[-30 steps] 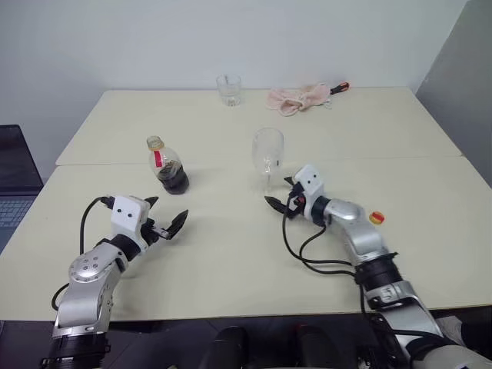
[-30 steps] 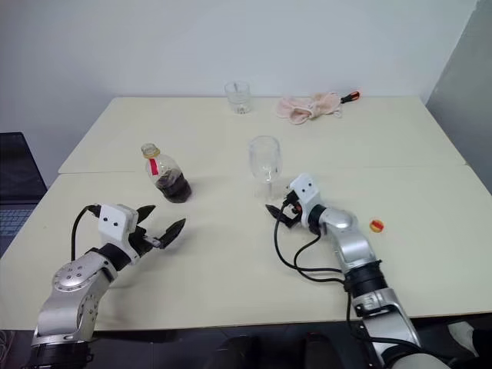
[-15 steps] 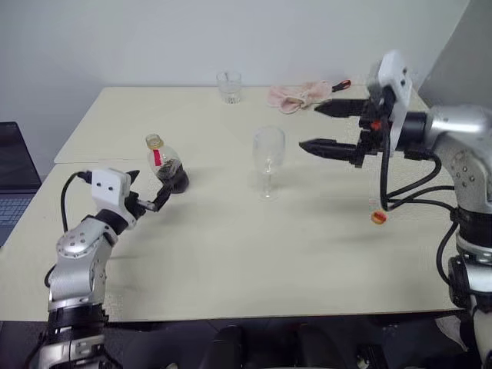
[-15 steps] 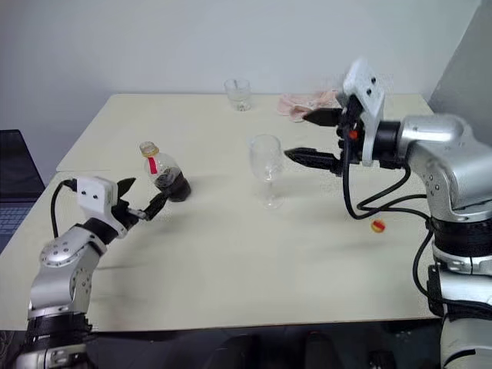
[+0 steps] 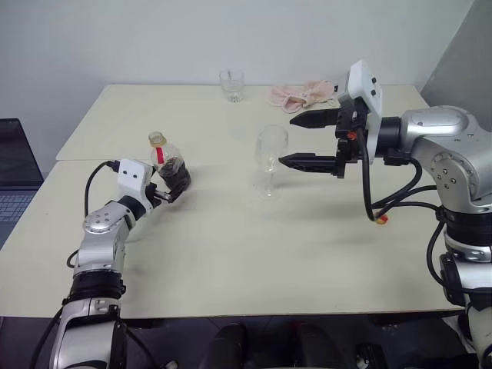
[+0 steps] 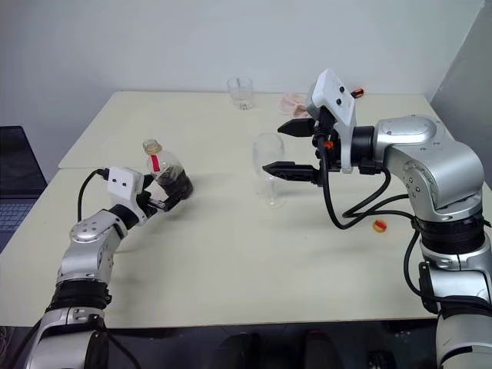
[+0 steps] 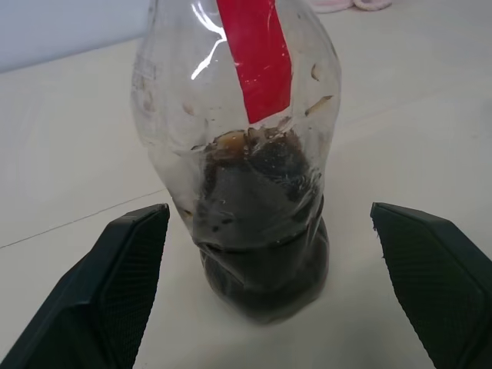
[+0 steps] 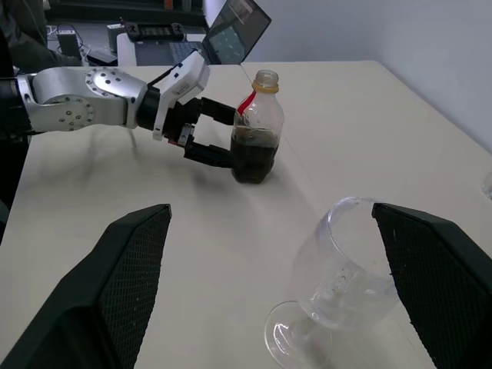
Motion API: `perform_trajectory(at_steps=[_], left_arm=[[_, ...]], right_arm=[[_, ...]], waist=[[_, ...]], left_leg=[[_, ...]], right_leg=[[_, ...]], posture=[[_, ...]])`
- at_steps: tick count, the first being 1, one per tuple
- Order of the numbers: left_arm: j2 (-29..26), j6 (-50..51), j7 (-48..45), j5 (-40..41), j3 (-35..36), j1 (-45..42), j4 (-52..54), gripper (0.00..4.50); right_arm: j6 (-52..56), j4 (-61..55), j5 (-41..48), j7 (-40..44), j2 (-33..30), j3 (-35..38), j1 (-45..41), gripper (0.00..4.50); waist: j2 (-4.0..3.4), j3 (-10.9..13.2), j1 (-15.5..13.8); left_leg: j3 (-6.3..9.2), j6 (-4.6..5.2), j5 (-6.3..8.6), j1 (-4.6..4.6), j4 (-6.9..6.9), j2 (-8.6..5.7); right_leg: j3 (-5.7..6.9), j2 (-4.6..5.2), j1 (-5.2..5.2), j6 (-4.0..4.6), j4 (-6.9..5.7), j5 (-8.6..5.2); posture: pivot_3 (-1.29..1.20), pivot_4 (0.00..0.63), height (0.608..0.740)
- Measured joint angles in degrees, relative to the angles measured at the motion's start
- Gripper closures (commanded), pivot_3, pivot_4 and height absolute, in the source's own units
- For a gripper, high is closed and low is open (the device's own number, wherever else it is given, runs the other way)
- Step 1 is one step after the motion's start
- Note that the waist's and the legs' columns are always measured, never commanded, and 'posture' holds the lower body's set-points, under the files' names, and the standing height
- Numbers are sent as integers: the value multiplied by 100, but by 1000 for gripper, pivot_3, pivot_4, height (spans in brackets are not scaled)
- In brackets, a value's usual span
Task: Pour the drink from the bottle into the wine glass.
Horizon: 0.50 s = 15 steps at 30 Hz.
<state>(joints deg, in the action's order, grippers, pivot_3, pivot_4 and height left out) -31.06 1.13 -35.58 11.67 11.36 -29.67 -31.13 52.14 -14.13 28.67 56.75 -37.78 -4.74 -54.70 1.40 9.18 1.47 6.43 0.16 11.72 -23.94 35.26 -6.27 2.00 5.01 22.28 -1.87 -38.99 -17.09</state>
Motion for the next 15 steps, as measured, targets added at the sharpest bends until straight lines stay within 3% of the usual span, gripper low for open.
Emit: perform_trajectory(at_steps=[9,12,15], left_arm=[[160,-795,-271,-200,-208,-1029,-1519,0],[229,-978,-271,-274,-223,-1224,-1901,575],[243,-1141,-285,-280,-219,-1340,-2087,1511]], right_arm=[[105,-142,55,-170,-89,3,32,27],[110,-162,70,-199,-141,3,57,0],[116,-201,76,-219,-224,3,87,0]], waist=[[0,0,9],[0,0,8],[0,0,8]], left_leg=[[7,-11,-6,-30,58,-2],[9,-10,-6,-35,61,-2],[10,-10,-6,-37,64,-2]], right_leg=[[10,-1,0,-6,-5,3],[14,-1,1,-6,-5,3],[15,-1,2,-7,-5,4]], posture=[[0,150,740],[0,150,740],[0,150,740]])
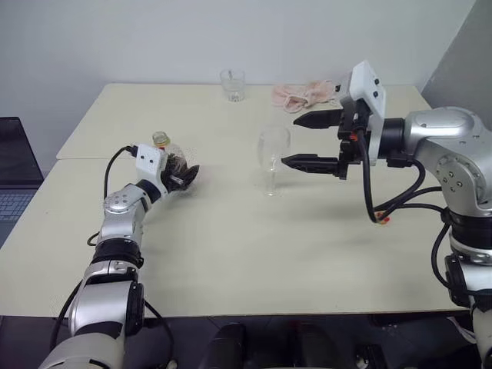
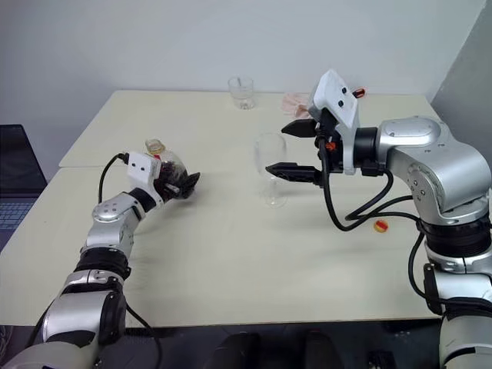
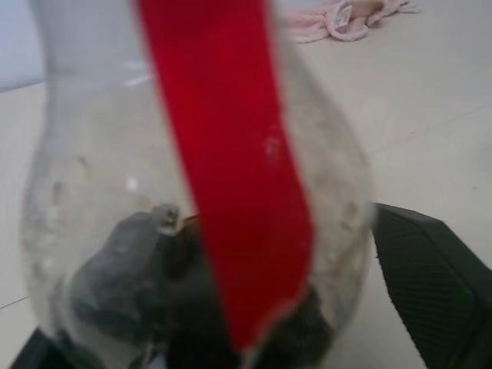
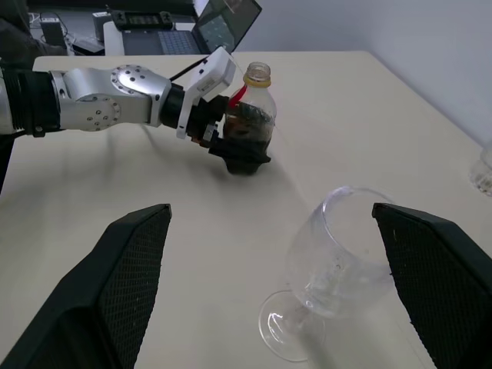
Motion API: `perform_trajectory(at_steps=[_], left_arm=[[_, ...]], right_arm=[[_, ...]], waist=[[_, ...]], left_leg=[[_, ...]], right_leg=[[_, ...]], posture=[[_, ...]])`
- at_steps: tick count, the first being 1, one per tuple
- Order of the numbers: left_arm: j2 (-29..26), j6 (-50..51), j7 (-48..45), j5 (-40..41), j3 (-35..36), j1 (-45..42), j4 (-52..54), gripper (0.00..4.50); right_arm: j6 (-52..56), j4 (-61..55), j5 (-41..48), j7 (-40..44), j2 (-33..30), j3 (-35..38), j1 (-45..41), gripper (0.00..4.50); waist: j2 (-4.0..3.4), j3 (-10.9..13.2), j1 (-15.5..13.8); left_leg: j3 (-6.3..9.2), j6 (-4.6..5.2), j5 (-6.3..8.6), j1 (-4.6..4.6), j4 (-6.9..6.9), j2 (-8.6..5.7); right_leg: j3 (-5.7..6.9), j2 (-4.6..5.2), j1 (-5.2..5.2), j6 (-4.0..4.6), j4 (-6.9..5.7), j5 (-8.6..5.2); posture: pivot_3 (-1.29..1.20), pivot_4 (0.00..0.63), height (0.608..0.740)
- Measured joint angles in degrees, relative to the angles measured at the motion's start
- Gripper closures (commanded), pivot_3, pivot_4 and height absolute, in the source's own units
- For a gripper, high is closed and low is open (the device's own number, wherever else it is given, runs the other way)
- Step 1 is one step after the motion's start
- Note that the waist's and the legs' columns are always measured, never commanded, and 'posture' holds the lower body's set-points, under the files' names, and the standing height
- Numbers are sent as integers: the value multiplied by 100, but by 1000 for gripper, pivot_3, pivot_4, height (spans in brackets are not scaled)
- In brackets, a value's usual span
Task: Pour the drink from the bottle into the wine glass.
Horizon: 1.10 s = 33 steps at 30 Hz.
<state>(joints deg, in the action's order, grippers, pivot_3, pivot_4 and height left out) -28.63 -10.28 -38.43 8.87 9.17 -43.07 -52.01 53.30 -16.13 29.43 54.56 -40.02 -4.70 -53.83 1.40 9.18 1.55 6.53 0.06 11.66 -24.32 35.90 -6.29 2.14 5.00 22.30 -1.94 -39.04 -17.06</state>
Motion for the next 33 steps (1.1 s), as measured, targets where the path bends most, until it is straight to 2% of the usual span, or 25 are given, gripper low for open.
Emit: perform_trajectory(at_steps=[3,6,9,11,13,16,22,24,29,33], left_arm=[[27,-82,-6,-1,5,-29,-75,2414],[19,-156,-104,0,6,-30,-115,2870],[-13,-169,-224,-38,-59,-89,-112,2941],[-174,-312,-327,-293,-289,-275,-8,2953],[-405,-649,-376,-680,-590,-724,89,2954],[-571,-1242,-363,-1066,-860,-1472,217,2955],[-516,-2477,21,-2133,-1679,-2228,-328,2976],[-483,-2661,218,-2419,-1895,-2275,-628,2976],[-480,-2822,1376,-3482,-2518,-2751,-1197,2987],[-277,-2917,1849,-3701,-2627,-3094,-1379,3000]], right_arm=[[28,-45,10,-51,-127,16,76,0],[137,-82,61,-160,-236,127,185,0],[269,-355,189,-319,-271,408,464,0],[408,-656,366,-513,-265,723,1019,0],[503,-989,519,-805,-117,1020,1685,0],[622,-1377,652,-1213,125,1139,2208,0],[690,-1944,788,-1988,557,1135,2427,0],[688,-1996,786,-2214,735,1115,2405,0],[666,-2019,780,-2663,943,1043,2345,0],[673,-2085,796,-2838,983,979,2341,0]], waist=[[0,0,0],[0,0,0],[6,2,-2],[32,18,-14],[48,28,-43],[48,31,-78],[44,29,-62],[45,31,-15],[56,40,6],[56,40,4]], left_leg=[[2,1,0,-3,4,0],[2,1,0,-7,7,0],[11,1,0,-9,8,0],[25,-1,-1,-23,17,0],[37,-2,-2,-39,24,-3],[35,-2,-2,-41,30,-10],[32,1,-3,-31,24,-10],[32,2,-3,-32,23,-10],[31,2,-3,-36,24,-11],[30,3,-3,-37,26,-12]], right_leg=[[2,0,0,0,0,0],[2,0,1,-1,0,1],[8,-1,1,-1,0,1],[22,-1,4,1,-1,2],[33,-1,8,-1,0,6],[28,2,6,-6,4,10],[23,-2,6,-8,-3,10],[23,-4,8,-9,-4,10],[23,-5,12,-10,-4,10],[23,-5,10,-11,-5,9]], posture=[[0,150,740],[0,150,740],[0,150,740],[0,150,740],[0,150,740],[0,150,740],[0,150,740],[0,150,740],[0,150,740],[0,150,740]])
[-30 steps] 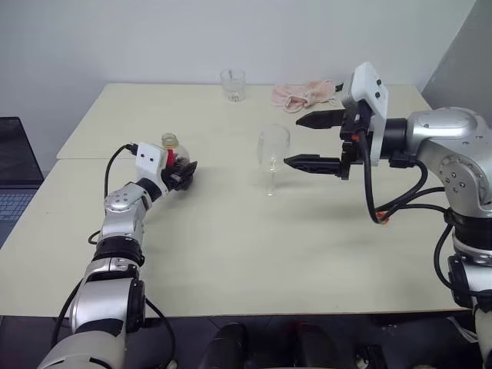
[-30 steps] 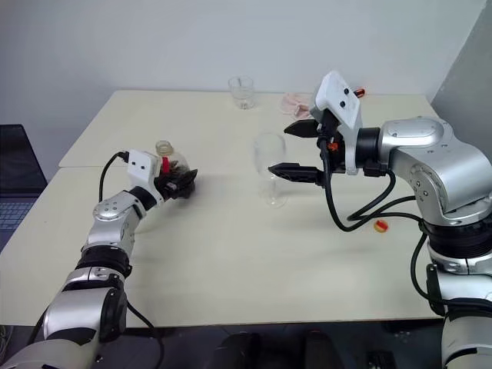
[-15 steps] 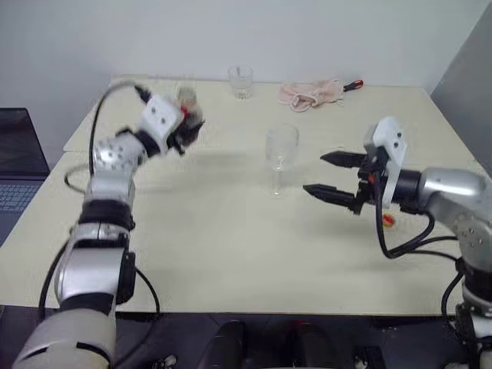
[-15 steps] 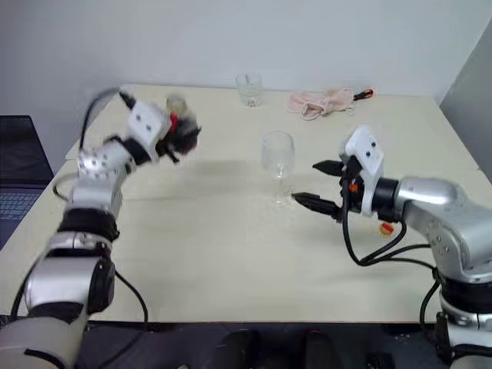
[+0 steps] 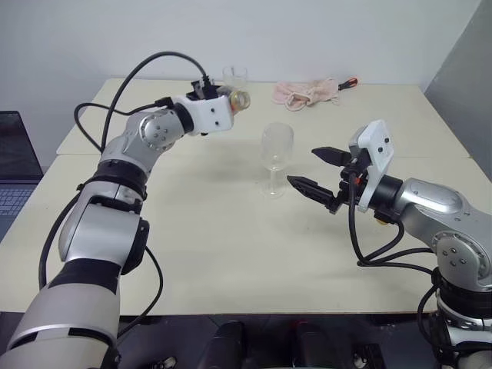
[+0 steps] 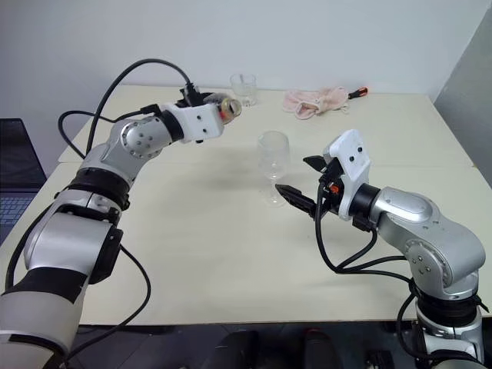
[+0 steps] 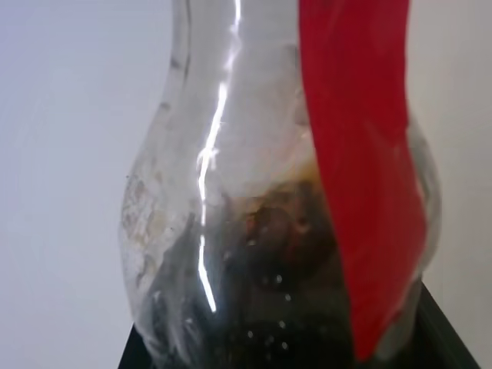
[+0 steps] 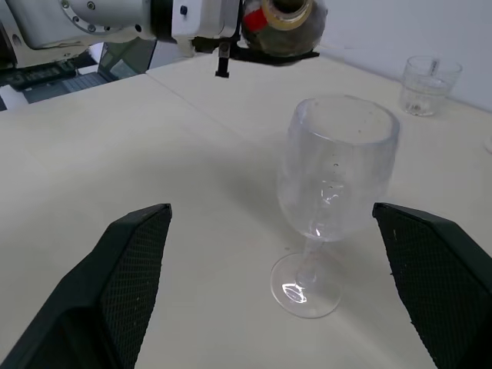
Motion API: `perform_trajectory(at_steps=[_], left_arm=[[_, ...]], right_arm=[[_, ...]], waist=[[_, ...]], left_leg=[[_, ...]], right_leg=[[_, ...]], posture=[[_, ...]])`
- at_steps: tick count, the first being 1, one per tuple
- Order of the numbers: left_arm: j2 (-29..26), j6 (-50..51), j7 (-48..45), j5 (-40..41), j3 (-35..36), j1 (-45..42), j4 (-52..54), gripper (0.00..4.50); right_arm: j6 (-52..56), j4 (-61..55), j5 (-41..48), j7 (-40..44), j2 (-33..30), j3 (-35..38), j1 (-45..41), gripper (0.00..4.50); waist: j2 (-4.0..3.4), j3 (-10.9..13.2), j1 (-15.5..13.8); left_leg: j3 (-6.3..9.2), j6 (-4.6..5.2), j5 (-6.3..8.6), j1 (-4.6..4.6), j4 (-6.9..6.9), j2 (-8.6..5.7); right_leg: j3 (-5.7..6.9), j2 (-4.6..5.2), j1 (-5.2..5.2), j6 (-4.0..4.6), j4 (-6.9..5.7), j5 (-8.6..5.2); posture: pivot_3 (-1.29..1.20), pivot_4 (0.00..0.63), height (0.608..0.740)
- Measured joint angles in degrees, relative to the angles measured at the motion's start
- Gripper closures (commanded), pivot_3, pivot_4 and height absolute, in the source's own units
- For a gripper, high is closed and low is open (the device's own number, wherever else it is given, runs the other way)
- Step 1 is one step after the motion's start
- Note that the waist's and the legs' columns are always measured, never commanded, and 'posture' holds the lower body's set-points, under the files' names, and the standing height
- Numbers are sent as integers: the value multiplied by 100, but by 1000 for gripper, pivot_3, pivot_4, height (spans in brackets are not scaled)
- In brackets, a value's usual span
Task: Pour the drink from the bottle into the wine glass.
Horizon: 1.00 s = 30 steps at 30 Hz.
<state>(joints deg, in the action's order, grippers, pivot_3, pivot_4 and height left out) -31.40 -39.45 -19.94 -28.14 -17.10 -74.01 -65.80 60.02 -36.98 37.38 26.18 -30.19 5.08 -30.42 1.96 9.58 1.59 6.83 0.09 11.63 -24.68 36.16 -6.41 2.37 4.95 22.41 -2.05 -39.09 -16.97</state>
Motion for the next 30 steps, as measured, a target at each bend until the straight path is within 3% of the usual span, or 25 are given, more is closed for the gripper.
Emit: perform_trajectory(at_steps=[10,30], left_arm=[[248,-90,540,-444,-373,-143,-278,3019],[239,-207,1844,-1694,-1328,-753,-405,3027]], right_arm=[[-2,-44,48,-152,3,-102,-35,0],[-3,-109,224,-498,4,-165,-28,0]], waist=[[1,1,13],[2,1,8]], left_leg=[[-5,1,-1,0,0,1],[-19,2,-1,-1,1,1]], right_leg=[[-4,-3,5,0,-4,0],[-14,-2,15,-1,-15,0]], posture=[[0,150,740],[0,150,740]])
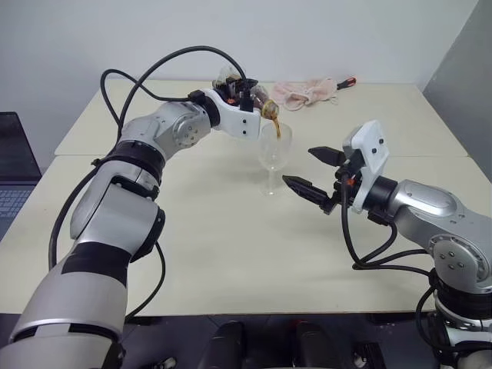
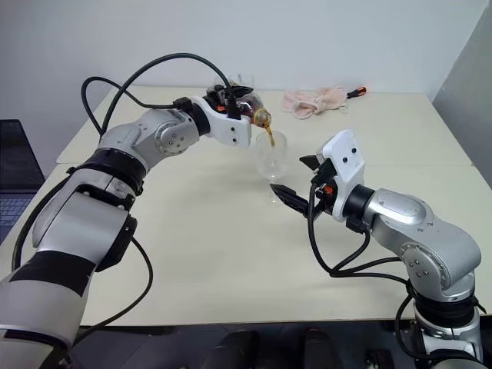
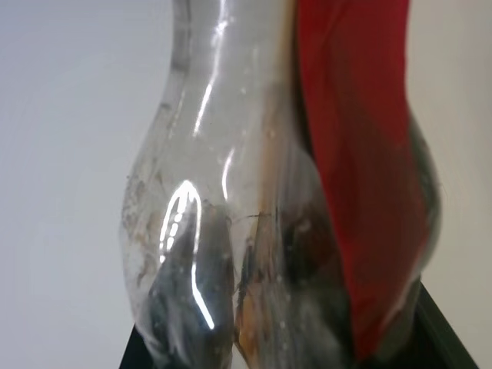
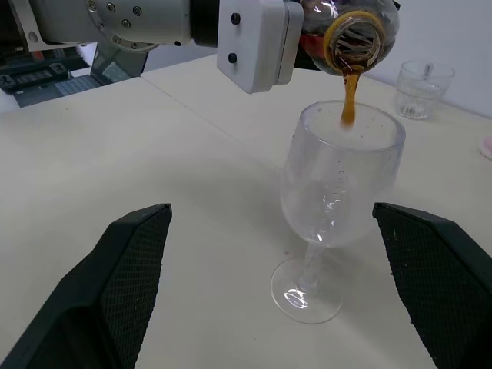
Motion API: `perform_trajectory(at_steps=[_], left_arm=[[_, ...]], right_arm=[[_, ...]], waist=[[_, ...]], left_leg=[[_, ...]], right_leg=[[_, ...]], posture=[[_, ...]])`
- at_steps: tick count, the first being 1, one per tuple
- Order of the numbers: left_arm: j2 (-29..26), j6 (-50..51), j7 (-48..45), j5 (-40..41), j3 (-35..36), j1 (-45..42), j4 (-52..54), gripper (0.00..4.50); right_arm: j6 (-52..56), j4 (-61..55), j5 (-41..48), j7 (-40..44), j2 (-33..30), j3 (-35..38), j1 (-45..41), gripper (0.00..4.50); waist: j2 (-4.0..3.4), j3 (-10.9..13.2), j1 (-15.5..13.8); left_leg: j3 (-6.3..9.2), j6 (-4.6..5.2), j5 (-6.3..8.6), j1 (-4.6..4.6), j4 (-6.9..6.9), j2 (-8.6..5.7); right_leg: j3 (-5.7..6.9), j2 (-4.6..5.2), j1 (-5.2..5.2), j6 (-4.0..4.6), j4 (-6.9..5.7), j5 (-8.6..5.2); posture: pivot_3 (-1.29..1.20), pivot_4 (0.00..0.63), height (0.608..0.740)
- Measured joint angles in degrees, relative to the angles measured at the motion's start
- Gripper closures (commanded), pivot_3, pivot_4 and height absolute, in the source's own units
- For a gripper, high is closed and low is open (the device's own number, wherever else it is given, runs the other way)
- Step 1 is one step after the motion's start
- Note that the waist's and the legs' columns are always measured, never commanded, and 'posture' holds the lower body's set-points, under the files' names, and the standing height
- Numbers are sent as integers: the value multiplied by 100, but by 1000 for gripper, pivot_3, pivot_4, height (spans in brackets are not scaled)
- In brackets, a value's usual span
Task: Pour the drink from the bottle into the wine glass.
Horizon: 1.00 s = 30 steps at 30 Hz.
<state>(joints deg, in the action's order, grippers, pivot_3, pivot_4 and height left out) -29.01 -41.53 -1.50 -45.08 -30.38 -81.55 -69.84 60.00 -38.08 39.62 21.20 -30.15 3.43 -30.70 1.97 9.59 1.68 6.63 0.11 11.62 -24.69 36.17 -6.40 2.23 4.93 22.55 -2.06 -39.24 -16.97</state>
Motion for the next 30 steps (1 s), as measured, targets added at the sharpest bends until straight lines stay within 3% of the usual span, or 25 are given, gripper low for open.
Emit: perform_trajectory(at_steps=[9,30], left_arm=[[-10,22,150,-114,-92,-22,-107,3027],[-110,147,369,-419,-310,-102,-244,3032]], right_arm=[[38,-57,116,-80,-6,1,5,0],[42,-55,205,-146,-64,2,22,0]], waist=[[2,0,7],[2,0,4]], left_leg=[[-46,0,-1,-19,11,0],[-47,1,-1,-21,20,0]], right_leg=[[-23,6,64,-11,-69,-7],[-25,5,66,-11,-74,-7]], posture=[[0,150,740],[0,150,740]])
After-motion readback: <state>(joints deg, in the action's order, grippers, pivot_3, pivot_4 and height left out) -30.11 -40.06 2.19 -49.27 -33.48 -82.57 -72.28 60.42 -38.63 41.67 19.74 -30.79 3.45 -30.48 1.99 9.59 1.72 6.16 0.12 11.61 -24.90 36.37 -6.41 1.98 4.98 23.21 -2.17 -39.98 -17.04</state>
